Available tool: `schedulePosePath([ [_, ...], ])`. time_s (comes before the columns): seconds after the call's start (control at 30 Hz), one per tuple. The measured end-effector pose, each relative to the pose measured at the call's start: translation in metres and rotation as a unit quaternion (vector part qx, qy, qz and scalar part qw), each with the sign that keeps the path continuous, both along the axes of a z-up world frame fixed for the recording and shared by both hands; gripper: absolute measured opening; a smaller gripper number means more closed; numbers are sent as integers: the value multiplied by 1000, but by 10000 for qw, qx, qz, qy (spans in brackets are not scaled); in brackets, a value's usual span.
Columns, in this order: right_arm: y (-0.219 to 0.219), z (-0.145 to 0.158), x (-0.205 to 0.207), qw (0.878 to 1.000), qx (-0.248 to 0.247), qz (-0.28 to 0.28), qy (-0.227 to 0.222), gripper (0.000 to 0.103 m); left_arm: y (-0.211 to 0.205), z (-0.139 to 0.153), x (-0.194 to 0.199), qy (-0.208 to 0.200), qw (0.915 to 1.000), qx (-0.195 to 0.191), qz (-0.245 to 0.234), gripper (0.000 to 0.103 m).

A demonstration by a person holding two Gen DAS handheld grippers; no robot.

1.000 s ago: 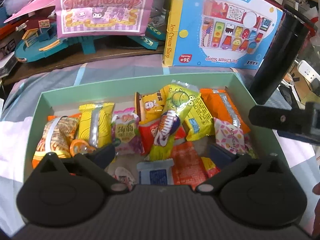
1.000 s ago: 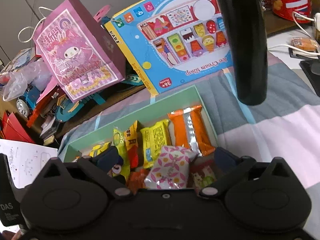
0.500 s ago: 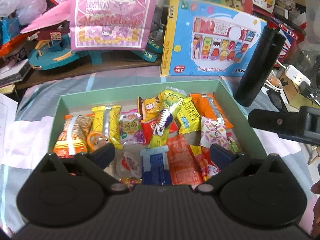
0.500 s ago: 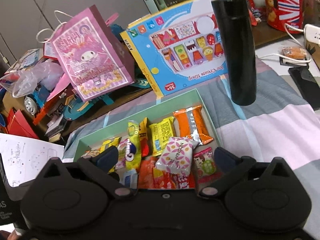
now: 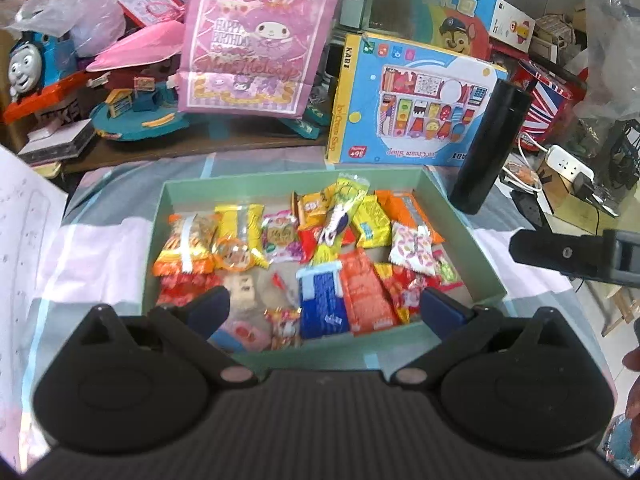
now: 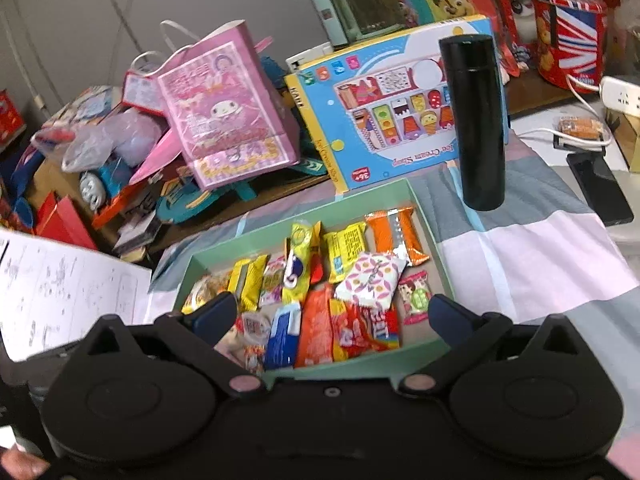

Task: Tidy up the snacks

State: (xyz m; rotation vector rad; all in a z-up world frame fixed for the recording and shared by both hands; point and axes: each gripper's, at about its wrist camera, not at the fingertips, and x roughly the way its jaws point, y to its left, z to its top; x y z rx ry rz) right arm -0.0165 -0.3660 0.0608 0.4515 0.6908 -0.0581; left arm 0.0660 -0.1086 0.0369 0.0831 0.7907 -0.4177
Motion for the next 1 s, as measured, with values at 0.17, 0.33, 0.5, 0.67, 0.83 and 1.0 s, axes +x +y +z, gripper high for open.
schedulePosePath([
  [0.17, 19, 0, -18, 9989, -424, 195, 47, 103, 19, -11, -14, 108, 9998, 31, 182, 103],
  [0.33, 36, -12, -25, 9962, -765, 284, 318, 103, 37, -24, -22, 243, 9990, 23, 365, 103],
  [0.5, 42, -26, -28, 9948, -769, 269, 607, 103, 45, -35, -26, 403, 9981, 87, 462, 103],
  [0.67, 43, -39, -28, 9934, -734, 270, 839, 103, 49, -45, -27, 545, 9970, 88, 536, 103],
  [0.83, 43, -52, -31, 9919, -713, 239, 1027, 103, 51, -54, -27, 656, 9960, 168, 575, 103],
  [1.0, 43, -62, -31, 9899, -695, 235, 1214, 103, 53, -60, -24, 689, 9948, 346, 669, 103],
])
